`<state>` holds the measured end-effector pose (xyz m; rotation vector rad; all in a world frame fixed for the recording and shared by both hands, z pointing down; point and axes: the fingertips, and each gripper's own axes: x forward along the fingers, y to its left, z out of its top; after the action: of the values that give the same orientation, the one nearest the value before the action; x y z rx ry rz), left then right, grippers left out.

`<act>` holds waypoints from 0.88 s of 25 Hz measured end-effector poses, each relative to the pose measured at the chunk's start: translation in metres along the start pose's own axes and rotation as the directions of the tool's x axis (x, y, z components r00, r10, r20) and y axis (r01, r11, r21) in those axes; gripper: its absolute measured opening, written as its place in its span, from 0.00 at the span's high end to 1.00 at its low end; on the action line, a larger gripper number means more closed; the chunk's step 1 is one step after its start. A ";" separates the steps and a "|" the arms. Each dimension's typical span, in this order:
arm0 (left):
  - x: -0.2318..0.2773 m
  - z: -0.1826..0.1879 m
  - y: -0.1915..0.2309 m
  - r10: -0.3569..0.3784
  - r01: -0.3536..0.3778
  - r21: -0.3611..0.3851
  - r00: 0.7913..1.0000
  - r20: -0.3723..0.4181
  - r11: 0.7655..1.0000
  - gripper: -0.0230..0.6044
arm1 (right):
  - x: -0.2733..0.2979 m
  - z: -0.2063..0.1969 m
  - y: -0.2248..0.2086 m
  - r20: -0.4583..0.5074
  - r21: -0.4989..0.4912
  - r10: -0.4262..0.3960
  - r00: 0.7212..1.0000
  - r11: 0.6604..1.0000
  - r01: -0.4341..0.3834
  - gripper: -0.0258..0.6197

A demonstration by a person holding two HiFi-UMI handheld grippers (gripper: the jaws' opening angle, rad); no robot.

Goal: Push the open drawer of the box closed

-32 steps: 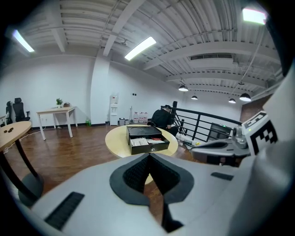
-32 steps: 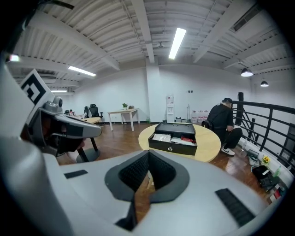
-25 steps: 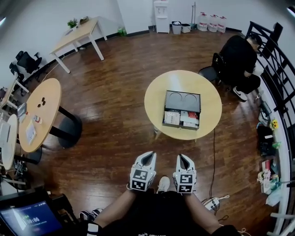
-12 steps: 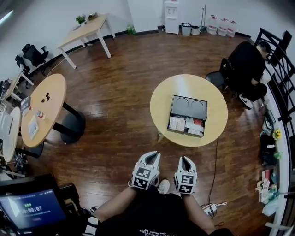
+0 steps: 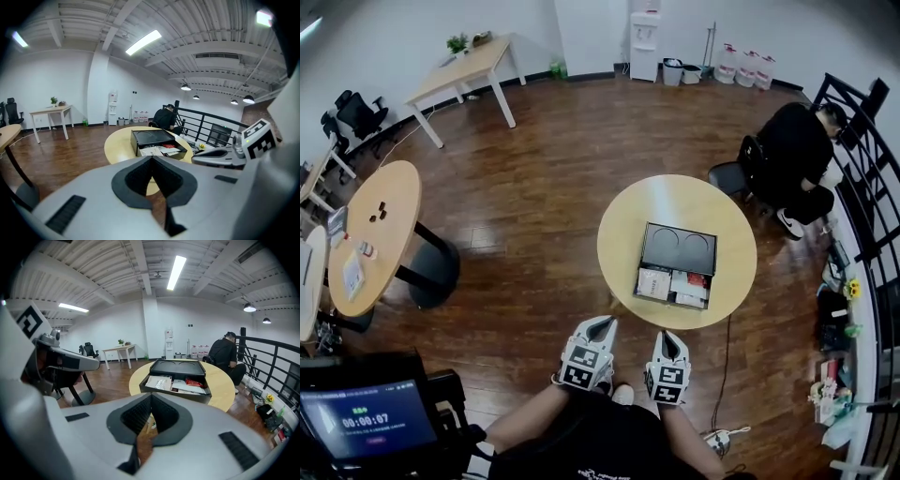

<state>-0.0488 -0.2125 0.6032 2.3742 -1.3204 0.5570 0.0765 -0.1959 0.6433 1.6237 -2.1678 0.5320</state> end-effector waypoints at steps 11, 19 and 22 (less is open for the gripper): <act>0.038 0.016 0.032 -0.052 0.052 0.020 0.999 -0.013 0.998 0.96 | 0.037 0.005 -0.009 -0.053 -0.006 -0.052 0.997 0.999 0.052 0.95; 0.059 0.020 0.046 -0.092 0.092 0.011 0.995 -0.031 0.996 0.96 | 0.061 -0.005 -0.024 -0.112 -0.010 -0.117 0.987 0.993 0.117 0.95; 0.067 0.017 0.047 -0.096 0.096 0.003 0.994 -0.047 0.995 0.96 | 0.071 -0.013 -0.028 -0.148 -0.009 -0.117 0.982 0.993 0.117 0.95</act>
<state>-0.0543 -0.2924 0.6288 2.3993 -1.1790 0.5841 0.0860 -0.2546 0.6931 1.6443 -1.9528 0.5971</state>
